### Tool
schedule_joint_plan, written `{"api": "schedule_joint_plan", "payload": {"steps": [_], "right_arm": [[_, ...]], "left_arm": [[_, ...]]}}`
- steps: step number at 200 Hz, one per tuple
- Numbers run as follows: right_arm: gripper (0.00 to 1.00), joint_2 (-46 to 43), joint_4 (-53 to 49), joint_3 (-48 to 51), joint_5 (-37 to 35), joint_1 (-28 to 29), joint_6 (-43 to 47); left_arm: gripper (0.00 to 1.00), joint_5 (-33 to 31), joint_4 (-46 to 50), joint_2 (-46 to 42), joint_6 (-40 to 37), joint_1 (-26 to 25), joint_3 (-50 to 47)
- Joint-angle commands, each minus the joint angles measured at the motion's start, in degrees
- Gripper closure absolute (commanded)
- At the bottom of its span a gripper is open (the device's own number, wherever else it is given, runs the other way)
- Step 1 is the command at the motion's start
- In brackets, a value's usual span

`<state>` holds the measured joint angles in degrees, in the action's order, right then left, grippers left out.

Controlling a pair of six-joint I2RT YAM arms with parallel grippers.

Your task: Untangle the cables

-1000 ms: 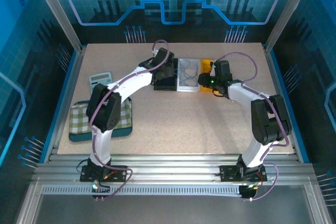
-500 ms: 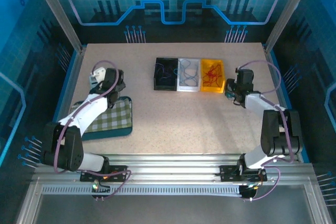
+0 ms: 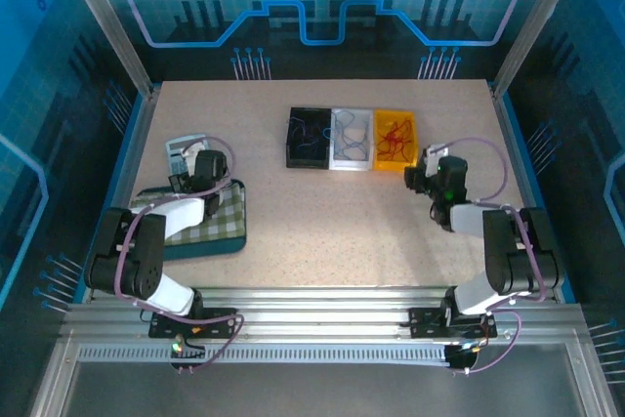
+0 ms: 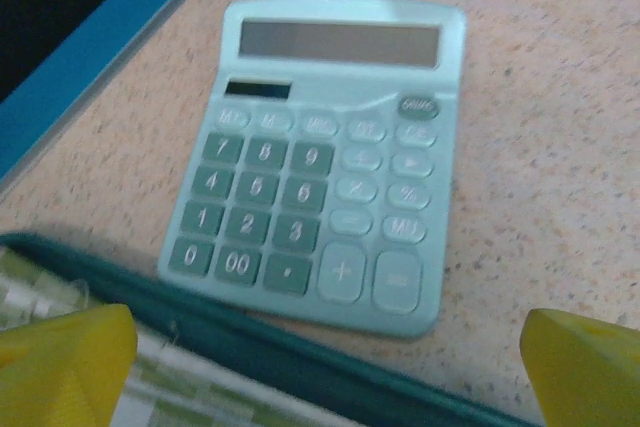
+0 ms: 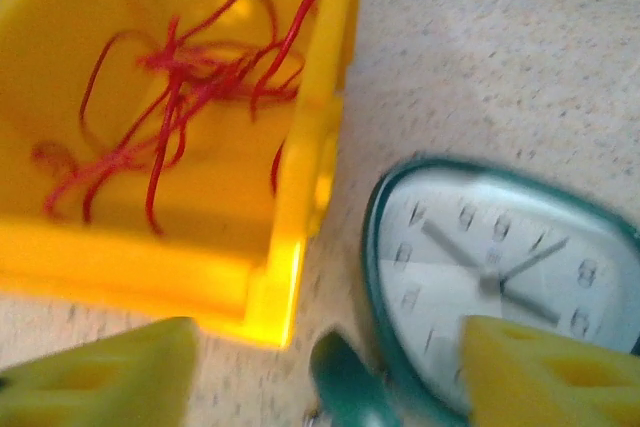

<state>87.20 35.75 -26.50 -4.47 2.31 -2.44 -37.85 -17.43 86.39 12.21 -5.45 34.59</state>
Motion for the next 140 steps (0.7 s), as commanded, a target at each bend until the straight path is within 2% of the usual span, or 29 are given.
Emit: {"api": "schedule_joint_plan", "payload": {"steps": [1, 10, 44, 70, 92, 101, 113, 124, 134, 140], "right_arm": [[0.00, 0.11, 12.96, 3.47, -0.39, 2.43, 3.81], [0.00, 0.51, 13.54, 3.41, -0.09, 2.18, 3.68], [0.00, 0.42, 13.49, 3.53, 2.15, 0.64, 2.66], [0.00, 0.24, 21.61, 7.76, 4.70, -0.32, 2.38], [0.00, 0.42, 15.69, 4.34, 8.82, -1.80, 2.15], [0.00, 0.42, 13.54, 3.46, 7.45, -1.23, 2.60], [0.00, 0.46, 13.15, 3.05, 5.28, -0.24, 2.94], [0.00, 0.64, 13.31, 3.16, 2.00, 0.87, 3.10], [0.00, 0.60, 13.78, 3.45, -1.31, 1.69, 2.95], [0.00, 0.60, 14.39, 3.69, -2.60, 2.14, 2.92]], "left_arm": [[0.00, 4.18, -16.74, 1.11, -5.92, 1.66, -2.95], [0.00, 5.70, -15.66, 0.64, -5.80, 1.54, -3.05], [0.01, 11.09, -26.44, -1.20, -8.38, 1.59, -9.45], [0.00, 15.34, -36.15, -1.96, -10.13, 1.59, -14.89], [0.01, 19.86, -36.75, -0.37, -10.82, 1.71, -15.43], [0.01, 19.69, -47.73, 5.25, -13.39, 1.63, -16.27], [0.01, 20.56, -35.36, 0.87, -10.81, 1.88, -14.25], [0.01, 20.82, -40.80, 3.60, -11.71, 2.42, -14.37], [0.01, 21.37, -35.61, 2.10, -10.52, 2.82, -13.18], [0.01, 21.58, -36.90, 2.67, -10.46, 3.05, -13.49]]}}
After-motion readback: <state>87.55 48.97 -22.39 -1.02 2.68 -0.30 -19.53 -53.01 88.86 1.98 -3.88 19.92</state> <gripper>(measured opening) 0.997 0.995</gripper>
